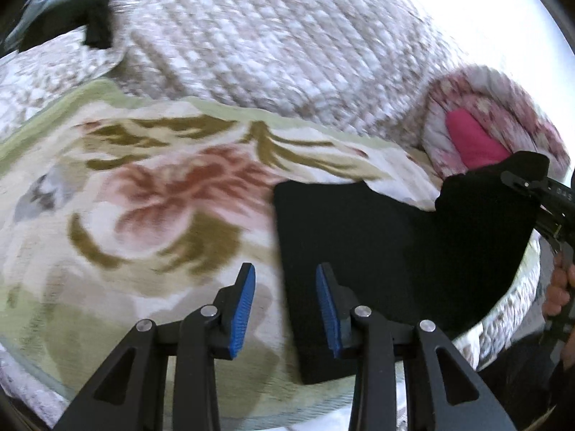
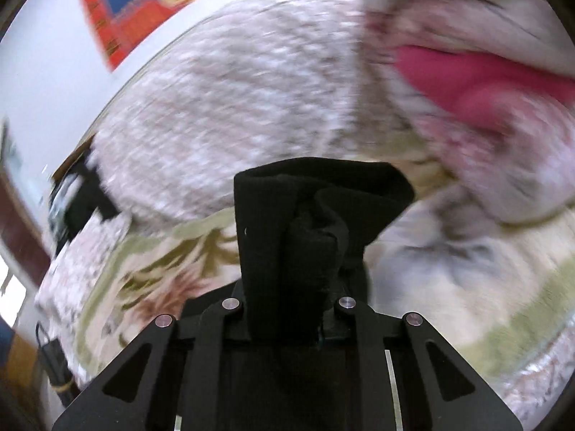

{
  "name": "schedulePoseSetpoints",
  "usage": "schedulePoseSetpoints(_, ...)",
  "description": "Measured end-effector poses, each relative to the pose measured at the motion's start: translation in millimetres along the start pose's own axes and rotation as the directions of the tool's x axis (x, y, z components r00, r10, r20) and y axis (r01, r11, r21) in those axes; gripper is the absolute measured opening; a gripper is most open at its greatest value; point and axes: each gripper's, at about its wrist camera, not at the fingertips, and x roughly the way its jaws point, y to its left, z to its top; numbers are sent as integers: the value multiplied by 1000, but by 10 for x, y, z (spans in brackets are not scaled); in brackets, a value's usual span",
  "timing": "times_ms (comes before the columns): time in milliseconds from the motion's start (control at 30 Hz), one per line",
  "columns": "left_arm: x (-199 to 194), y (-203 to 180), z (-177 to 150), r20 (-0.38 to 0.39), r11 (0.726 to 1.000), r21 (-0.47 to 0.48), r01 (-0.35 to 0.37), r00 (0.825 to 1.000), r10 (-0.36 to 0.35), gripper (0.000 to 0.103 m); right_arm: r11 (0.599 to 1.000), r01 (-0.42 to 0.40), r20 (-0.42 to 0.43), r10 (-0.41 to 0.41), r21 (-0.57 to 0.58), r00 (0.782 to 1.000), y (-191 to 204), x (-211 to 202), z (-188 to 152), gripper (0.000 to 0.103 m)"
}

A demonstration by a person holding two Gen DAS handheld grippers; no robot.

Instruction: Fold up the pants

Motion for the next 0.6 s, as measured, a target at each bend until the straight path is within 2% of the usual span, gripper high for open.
schedulePoseSetpoints(67,-43,109,38,16,999,-32,-16,1000,16,38,997,-45,-32,43,-64,999,274,167,-98,20)
schedulePoseSetpoints(200,-110,274,80,36,996,-82,-37,999,40,38,974,-131,-152,103,-186,983,814,445,-333,20)
schedulePoseSetpoints(267,-131,341,94,41,994,-104,-40,998,44,38,952,-172,-253,106,-254,962,1020,690,-608,20)
schedulePoseSetpoints(367,-140,384,101,41,992,-119,-40,998,45,38,931,-188,-348,71,-314,935,1101,899,-979,20)
schedulePoseSetpoints(433,-146,389,98,41,992,-120,-38,998,43,38,921,-187,-322,73,-340,944,1099,850,-1013,20)
schedulePoseSetpoints(500,-146,387,96,41,992,-120,-35,998,40,38,926,-185,-325,74,-328,943,1086,811,-946,20)
schedulePoseSetpoints(600,-163,367,97,44,993,-117,-27,998,32,38,902,-170,-272,61,-397,960,1227,668,-890,20)
